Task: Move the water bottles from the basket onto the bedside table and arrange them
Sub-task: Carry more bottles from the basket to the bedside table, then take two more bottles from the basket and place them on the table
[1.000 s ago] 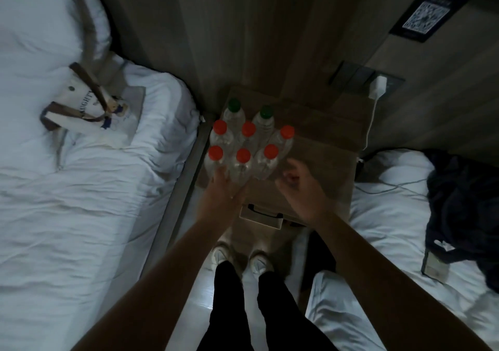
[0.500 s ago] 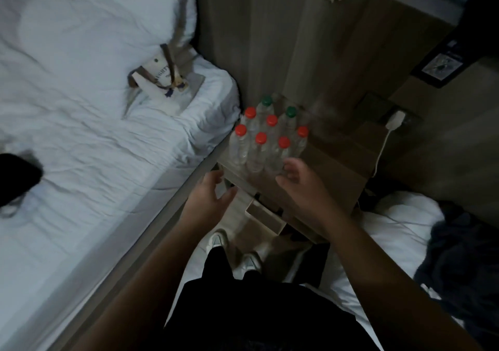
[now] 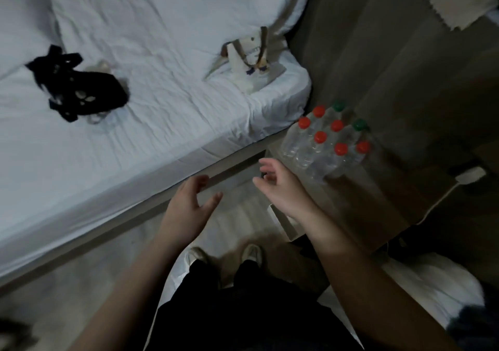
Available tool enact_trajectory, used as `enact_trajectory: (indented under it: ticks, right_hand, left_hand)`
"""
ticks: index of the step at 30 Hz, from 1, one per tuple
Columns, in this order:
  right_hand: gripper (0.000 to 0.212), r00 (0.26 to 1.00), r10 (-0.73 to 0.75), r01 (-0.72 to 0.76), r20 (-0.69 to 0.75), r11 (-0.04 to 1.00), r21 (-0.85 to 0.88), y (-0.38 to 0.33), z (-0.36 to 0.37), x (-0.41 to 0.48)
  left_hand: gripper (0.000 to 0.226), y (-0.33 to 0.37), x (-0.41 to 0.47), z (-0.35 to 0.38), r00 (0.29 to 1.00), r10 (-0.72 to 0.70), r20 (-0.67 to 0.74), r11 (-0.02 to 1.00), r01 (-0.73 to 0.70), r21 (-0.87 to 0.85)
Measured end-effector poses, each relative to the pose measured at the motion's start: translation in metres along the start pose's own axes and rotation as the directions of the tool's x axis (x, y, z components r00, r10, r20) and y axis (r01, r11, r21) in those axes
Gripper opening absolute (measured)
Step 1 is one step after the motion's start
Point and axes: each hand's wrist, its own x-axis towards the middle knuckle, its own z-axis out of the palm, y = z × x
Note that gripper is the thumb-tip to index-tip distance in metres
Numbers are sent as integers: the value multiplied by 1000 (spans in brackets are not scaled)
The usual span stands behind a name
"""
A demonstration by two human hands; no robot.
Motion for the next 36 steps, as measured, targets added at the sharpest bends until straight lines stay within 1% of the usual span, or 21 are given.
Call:
enact_trajectory:
  ticks: [4, 8, 15, 19, 22, 27, 31, 36]
  right_hand:
    - [48, 993, -52, 57, 102, 997, -47, -24, 28, -3]
    - [47, 983, -81, 97, 166, 991, -89, -41, 70, -11]
    - [46, 959, -111, 155, 260, 976, -155, -73, 174, -44]
    - [46, 951, -97, 164, 295, 963, -213, -95, 240, -67]
    - [46, 944, -100, 183, 313, 951, -249, -114, 289, -80]
    - [44, 900, -134, 262, 414, 926, -271, -149, 363, -96]
    - [44, 851, -137, 325, 507, 896, -303, -172, 425, -99]
    - [43, 770, -124, 394, 626, 863, -314, -200, 504, -93]
  left_hand:
    - [45, -25, -20, -22, 993, -65, -94, 998, 64, -13]
    - [45, -59, -50, -48, 975, -140, -172, 989, 130, -73]
    - [46, -145, -118, -112, 938, -235, -254, 969, 208, -130]
    - [45, -208, -171, -160, 909, -301, -289, 951, 264, -159]
    - [44, -253, -208, -195, 877, -353, -327, 935, 313, -169]
    - [43, -306, -255, -242, 808, -423, -409, 906, 370, -207]
    - [41, -343, -283, -264, 740, -494, -457, 869, 411, -275]
    - [41, -394, -303, -292, 660, -583, -475, 812, 451, -371]
